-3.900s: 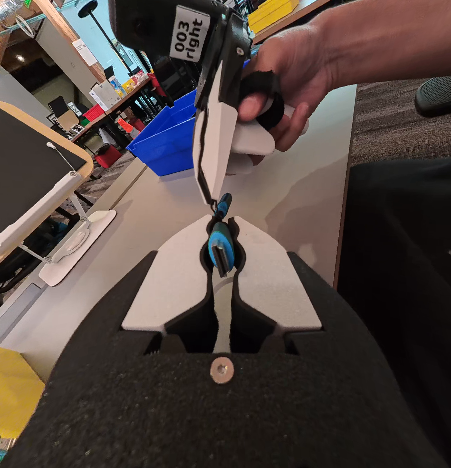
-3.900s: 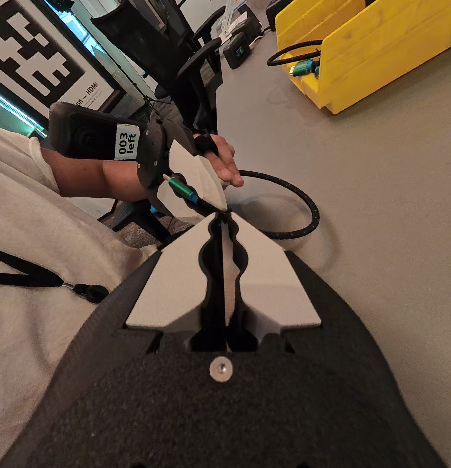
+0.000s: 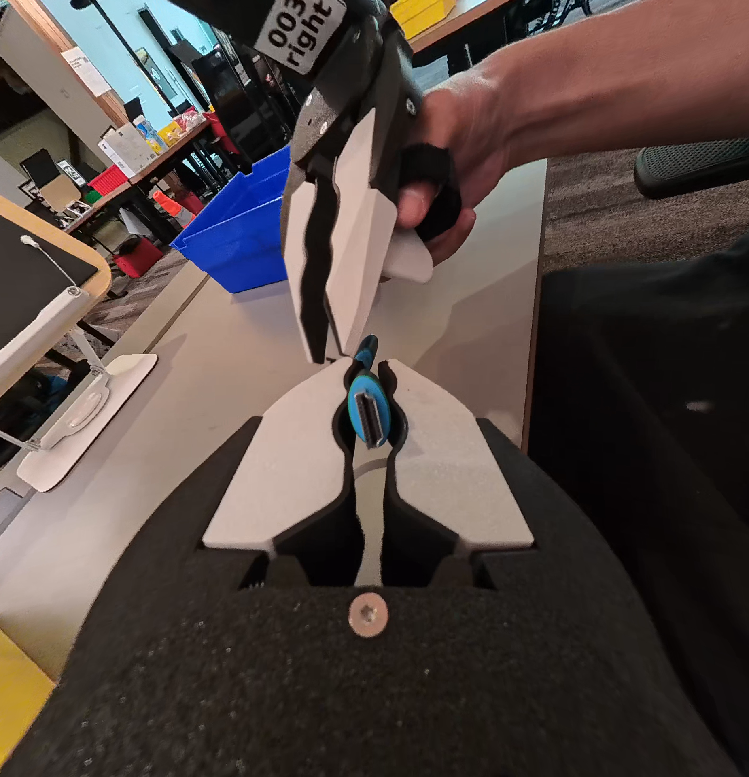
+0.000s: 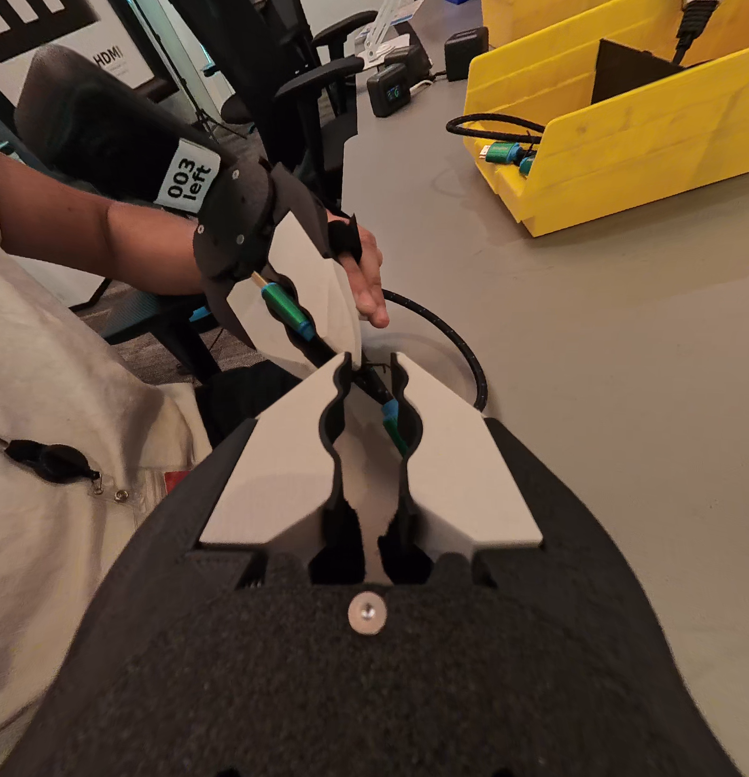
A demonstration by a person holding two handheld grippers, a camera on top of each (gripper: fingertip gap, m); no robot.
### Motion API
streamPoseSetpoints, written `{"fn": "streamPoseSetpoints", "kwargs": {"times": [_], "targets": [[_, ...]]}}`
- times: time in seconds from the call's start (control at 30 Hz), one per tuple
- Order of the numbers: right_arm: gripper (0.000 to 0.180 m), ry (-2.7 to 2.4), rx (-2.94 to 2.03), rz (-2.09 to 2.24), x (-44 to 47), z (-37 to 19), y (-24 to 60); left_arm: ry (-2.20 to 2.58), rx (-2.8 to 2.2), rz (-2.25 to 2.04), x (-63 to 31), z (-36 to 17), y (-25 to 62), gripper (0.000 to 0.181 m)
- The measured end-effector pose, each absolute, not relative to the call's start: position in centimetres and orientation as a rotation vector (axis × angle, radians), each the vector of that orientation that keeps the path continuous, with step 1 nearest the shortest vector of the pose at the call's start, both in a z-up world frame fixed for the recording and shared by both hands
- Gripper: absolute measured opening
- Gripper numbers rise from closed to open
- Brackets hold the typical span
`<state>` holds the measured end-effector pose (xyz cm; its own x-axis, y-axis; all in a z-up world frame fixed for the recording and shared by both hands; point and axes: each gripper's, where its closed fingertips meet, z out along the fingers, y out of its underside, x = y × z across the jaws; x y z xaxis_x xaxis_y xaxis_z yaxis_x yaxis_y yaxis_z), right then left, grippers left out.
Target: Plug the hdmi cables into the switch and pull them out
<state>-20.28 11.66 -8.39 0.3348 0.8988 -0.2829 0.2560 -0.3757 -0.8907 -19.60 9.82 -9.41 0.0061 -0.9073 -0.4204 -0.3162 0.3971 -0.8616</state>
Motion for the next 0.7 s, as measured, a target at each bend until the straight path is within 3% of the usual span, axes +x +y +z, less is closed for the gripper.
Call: {"fn": "streamPoseSetpoints", "kwargs": {"times": [0.7], "targets": [[0.011, -0.998, -1.819, 1.099, -19.86, -8.67, 11.86, 1.537, -1.149, -0.681, -19.66, -9.46, 10.11, 0.009]]}}
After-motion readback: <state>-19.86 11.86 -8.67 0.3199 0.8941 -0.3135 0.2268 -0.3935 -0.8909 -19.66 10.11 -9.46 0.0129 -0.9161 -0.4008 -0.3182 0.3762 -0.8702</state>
